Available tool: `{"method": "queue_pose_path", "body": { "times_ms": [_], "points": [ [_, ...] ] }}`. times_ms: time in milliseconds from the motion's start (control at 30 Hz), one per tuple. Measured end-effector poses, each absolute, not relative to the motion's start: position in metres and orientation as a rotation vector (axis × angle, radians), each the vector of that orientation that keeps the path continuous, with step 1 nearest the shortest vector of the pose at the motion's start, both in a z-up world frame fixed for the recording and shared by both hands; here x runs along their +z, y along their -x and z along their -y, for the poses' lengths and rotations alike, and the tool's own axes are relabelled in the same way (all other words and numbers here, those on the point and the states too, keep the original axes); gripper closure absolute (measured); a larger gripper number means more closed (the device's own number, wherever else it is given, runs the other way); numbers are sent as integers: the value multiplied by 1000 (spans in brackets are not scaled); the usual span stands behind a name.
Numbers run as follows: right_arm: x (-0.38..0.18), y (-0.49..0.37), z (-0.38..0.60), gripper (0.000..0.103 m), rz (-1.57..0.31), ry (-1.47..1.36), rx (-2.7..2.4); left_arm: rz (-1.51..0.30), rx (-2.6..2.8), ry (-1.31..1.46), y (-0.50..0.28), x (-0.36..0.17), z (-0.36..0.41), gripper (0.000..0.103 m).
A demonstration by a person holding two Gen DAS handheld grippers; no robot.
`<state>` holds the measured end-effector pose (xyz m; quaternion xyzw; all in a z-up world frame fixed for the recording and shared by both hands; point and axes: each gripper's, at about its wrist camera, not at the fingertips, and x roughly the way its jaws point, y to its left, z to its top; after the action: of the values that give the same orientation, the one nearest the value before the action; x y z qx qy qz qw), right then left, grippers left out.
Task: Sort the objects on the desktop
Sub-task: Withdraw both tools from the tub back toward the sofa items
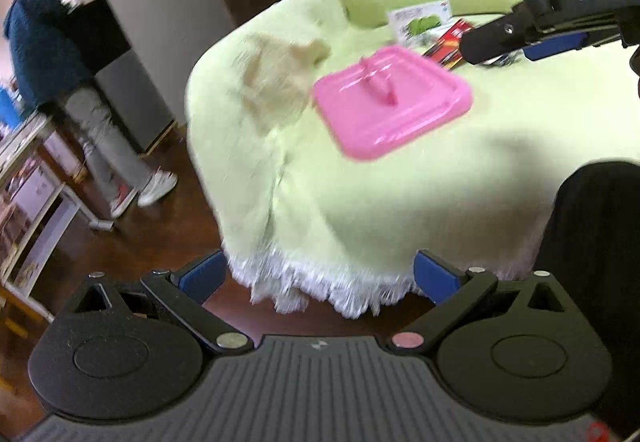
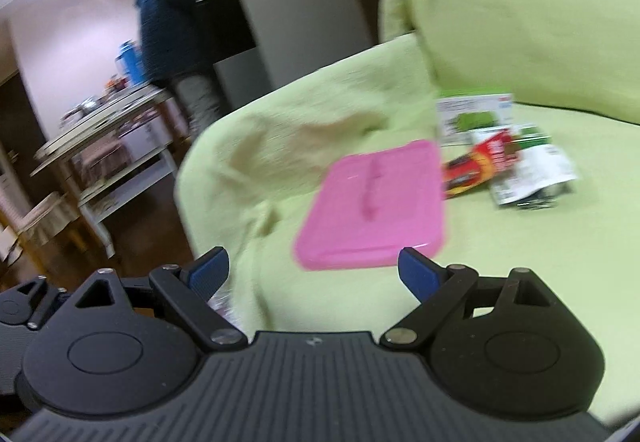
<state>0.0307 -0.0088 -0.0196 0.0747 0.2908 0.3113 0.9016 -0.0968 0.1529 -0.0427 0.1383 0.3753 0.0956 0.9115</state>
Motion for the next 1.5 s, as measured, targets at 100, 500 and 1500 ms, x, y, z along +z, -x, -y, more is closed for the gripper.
{"method": "queue_pose_path", "body": {
  "times_ms": [100, 500, 1500],
  "points": [
    [-19, -42, 34, 13, -597, -175, 576, -756, 148, -314, 78, -37, -140, 2],
    [-27, -77, 107, 13, -596, -229, 414, -694, -70, -444, 3, -20, -88, 2],
    [-82, -134, 163, 14, -689, -417, 349, -687, -285, -722, -160, -57, -17, 20]
  ]
}}
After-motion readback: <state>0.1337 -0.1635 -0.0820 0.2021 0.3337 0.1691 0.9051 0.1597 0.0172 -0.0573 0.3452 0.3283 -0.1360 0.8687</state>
